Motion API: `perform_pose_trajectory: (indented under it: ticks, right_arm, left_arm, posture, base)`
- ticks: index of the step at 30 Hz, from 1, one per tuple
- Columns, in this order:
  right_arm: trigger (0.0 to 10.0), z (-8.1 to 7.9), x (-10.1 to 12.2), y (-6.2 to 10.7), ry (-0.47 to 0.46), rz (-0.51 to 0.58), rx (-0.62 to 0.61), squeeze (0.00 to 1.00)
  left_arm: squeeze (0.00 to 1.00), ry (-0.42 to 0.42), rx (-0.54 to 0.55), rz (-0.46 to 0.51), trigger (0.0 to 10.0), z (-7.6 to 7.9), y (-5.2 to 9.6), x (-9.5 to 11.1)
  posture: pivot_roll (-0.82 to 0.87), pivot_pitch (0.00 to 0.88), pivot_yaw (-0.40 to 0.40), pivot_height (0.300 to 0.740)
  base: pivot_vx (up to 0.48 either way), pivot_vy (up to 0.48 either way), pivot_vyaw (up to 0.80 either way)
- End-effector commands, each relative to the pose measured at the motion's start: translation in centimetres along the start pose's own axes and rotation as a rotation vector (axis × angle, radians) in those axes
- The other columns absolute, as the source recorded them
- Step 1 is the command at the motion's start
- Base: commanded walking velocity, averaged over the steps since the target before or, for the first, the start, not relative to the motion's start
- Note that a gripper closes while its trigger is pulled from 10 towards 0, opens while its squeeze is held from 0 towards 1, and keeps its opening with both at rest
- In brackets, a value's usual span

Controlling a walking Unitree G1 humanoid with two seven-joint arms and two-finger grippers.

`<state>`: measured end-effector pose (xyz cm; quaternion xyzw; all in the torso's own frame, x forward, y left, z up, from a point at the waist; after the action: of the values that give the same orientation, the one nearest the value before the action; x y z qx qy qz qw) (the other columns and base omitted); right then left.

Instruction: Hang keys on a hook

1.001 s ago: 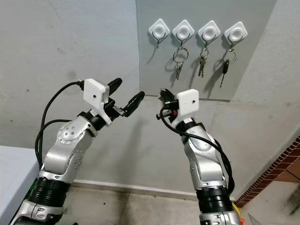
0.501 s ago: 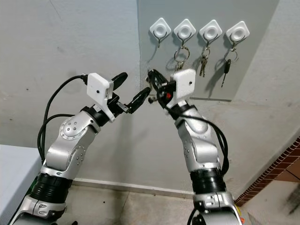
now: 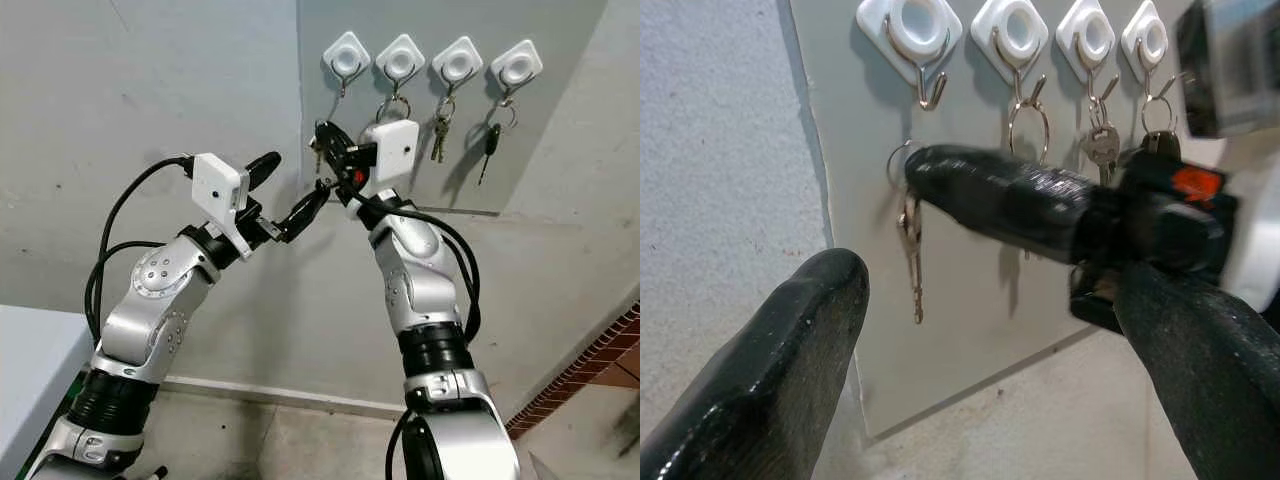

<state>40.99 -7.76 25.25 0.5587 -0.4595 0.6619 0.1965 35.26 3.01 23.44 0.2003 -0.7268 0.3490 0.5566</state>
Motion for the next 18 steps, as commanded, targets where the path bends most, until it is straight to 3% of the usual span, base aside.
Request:
perform_pose_trajectory:
  ticks: [1,11,18]
  right_arm:
    - [10.0,0.1,1.1,-0.7,0.003,0.036,0.004,0.00]
    - [10.0,0.6,2.8,-1.5,-0.047,0.117,0.010,0.00]
    - [10.0,0.7,3.6,-1.1,-0.099,0.174,0.016,0.00]
  left_arm:
    - [0.00,-0.023,-0.018,0.022,10.0,0.2,-0.4,1.0]
    - [0.00,-0.024,-0.008,0.023,10.0,-0.2,-0.5,1.2]
    - [0.00,-0.019,-0.011,0.020,10.0,-0.1,-0.5,1.1]
  posture:
    - [-0.03,0.000,0.035,0.740]
    - [-0.02,0.000,0.033,0.740]
    - [-0.03,0.000,0.040,0.740]
  base:
    - [0.000,0.000,0.00]
    - [0.000,0.000,0.00]
    - [0.000,0.000,0.00]
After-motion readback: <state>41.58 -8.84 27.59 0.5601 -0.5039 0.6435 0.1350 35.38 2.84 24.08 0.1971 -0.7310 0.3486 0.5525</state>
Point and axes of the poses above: a point about 5 cm out from each wrist's last joint towards the gripper, its own y axis pointing back from the gripper into the wrist, its own x axis along the axis of the wrist's last joint, z = x × y, the point moved 5 cm from there along -y, pointing out of the wrist towards the gripper, and after that the axes turned 1 degree about -y, right-handed, at the moved point
